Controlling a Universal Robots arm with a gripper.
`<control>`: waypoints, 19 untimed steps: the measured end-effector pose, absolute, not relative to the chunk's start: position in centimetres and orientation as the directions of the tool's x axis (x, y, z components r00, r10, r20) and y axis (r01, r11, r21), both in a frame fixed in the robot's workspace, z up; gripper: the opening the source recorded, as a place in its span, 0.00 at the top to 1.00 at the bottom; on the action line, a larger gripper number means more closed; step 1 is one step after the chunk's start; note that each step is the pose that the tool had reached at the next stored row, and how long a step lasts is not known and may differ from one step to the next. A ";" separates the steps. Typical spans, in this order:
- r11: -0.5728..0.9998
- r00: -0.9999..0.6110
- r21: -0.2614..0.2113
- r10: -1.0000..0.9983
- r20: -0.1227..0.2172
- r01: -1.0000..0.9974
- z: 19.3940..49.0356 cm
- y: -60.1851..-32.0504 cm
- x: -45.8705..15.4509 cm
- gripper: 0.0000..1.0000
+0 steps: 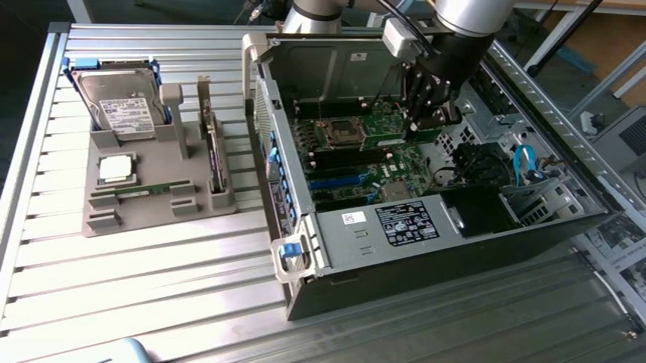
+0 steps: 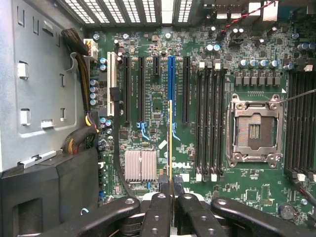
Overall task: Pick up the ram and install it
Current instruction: 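Insert the ram into the slot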
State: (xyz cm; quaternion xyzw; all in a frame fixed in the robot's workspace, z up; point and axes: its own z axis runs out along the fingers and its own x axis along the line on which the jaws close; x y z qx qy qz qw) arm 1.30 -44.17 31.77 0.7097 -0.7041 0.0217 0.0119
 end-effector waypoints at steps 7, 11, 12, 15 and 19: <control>-0.008 0.008 -0.014 -0.999 0.048 -1.000 31.6 -44.2 1.3 0.88; -0.008 0.008 -0.014 -0.999 0.048 -1.000 31.5 -44.2 1.2 0.88; -0.008 0.008 -0.014 -0.999 0.048 -1.000 31.5 -44.2 1.2 0.88; -0.008 0.008 -0.014 -0.999 0.048 -1.000 31.4 -44.2 1.2 0.88; -0.008 0.008 -0.014 -0.999 0.048 -1.000 31.3 -44.2 1.2 0.88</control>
